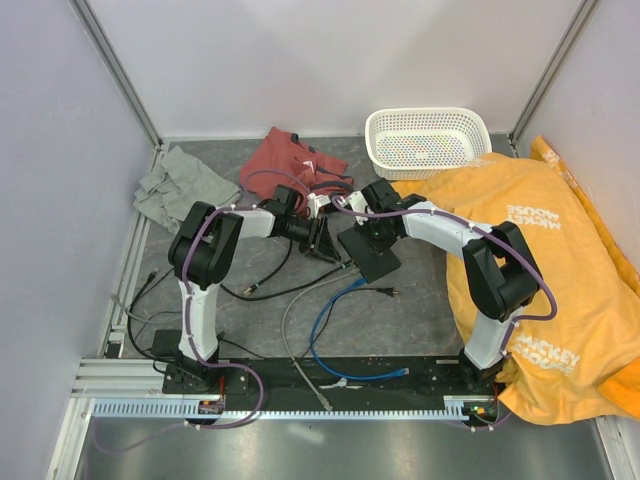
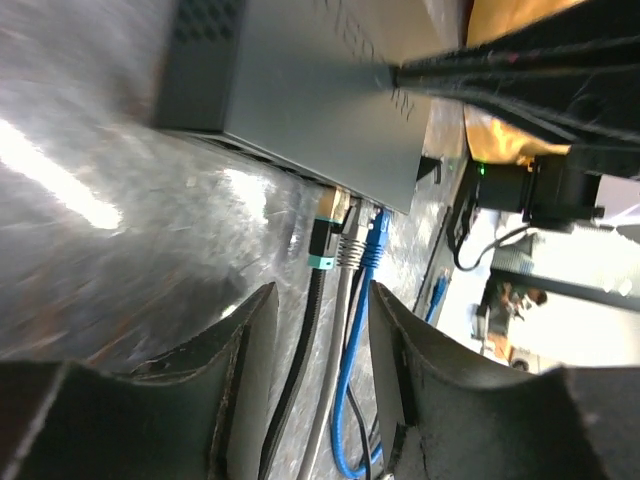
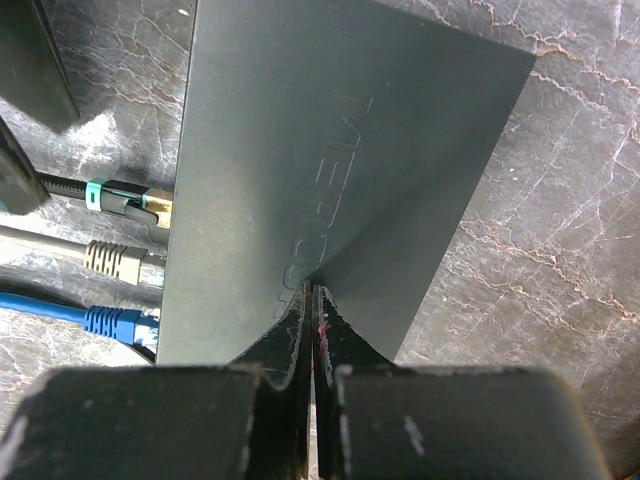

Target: Pull the plug from the switch port

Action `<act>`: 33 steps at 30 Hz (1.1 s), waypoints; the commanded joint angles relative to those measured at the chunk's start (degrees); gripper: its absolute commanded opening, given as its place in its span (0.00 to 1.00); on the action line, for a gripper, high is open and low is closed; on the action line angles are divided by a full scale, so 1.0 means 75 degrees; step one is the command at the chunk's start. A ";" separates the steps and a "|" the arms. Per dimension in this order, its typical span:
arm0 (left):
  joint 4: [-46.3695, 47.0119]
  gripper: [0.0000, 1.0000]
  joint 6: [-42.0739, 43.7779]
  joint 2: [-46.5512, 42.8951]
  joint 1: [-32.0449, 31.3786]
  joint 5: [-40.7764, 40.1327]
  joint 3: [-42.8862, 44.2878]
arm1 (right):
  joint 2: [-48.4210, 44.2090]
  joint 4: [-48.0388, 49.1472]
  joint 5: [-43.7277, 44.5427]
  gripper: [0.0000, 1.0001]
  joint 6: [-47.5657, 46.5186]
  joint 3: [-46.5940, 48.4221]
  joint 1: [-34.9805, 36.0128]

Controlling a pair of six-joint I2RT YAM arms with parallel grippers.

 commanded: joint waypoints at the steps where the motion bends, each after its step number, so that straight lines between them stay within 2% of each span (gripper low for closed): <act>1: 0.0298 0.48 -0.0257 0.0220 -0.0044 0.0262 -0.0006 | 0.0025 -0.0201 0.0502 0.00 -0.0210 -0.0125 -0.0115; 11: 0.0380 0.49 -0.0327 0.0701 -0.0513 0.0063 0.0534 | 0.0154 -0.0236 0.0397 0.00 0.0025 -0.0019 -0.0208; 27: 0.0743 0.42 -0.0983 0.1205 -0.0654 0.0017 0.0733 | 0.0154 -0.0248 0.0432 0.00 0.0036 -0.0148 -0.0244; 33: 0.0814 0.32 -0.1371 0.1229 -0.0654 -0.0241 0.0862 | 0.0224 -0.0259 0.0350 0.00 0.0072 -0.0136 -0.0244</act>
